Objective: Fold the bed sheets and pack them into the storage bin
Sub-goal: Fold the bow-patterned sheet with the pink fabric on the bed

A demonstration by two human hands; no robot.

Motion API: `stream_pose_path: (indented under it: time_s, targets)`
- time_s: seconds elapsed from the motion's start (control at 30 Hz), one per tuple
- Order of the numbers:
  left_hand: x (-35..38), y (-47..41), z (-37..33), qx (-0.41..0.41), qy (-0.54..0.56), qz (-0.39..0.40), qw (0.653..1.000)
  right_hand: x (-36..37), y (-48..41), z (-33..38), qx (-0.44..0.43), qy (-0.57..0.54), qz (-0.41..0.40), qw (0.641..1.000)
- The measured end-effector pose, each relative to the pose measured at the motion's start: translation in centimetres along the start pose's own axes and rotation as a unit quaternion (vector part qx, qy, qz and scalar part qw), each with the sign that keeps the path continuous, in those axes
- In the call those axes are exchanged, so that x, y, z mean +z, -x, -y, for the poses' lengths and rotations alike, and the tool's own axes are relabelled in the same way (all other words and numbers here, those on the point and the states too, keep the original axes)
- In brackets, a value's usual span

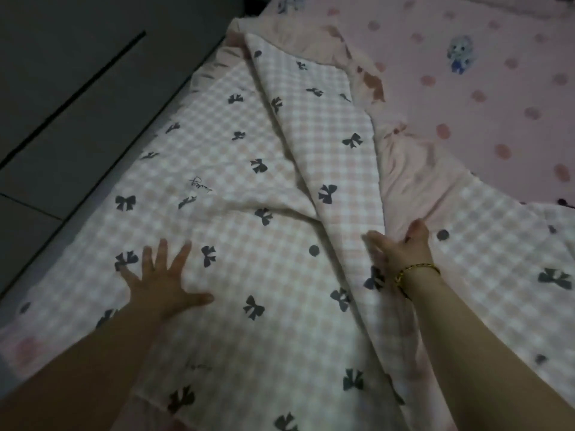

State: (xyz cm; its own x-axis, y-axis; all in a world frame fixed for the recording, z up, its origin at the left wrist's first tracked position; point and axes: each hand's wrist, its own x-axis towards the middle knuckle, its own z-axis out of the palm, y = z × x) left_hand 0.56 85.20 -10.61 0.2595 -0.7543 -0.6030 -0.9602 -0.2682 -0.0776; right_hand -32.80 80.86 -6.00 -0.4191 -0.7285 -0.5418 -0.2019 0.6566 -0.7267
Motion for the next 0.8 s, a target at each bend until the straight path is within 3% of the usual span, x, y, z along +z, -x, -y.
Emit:
stream_pose_path:
  time_s: [0.23,0.43,0.53,0.63,0.7,0.77,0.8]
  targets:
    - [0.9,-3.4,0.8,0.032,0.003,0.075,0.997,3.9,-2.1,1.4,0.039,0.215,-0.104,0.970]
    - [0.9,-3.8,1.5,0.045,0.020,0.091,0.995,7.0,1.5,2.9,-0.132,0.242,-0.141,0.951]
    - [0.7,-3.2,1.8,0.060,0.052,0.075,0.994,9.8,4.8,2.7,-0.177,0.333,-0.051,0.925]
    - [0.4,-1.9,2.8,0.075,0.070,0.036,0.994,13.5,8.4,0.9,-0.321,0.449,0.029,0.834]
    - [0.9,-0.3,3.7,0.078,0.057,0.027,0.995,15.3,9.6,-1.1,-0.321,0.516,0.156,0.778]
    - [2.0,1.5,4.4,0.076,0.038,0.032,0.996,15.6,9.9,-3.0,-0.308,0.522,0.227,0.762]
    - [2.4,2.4,4.5,0.076,0.028,0.031,0.996,15.0,10.4,-3.1,-0.335,0.509,0.192,0.769]
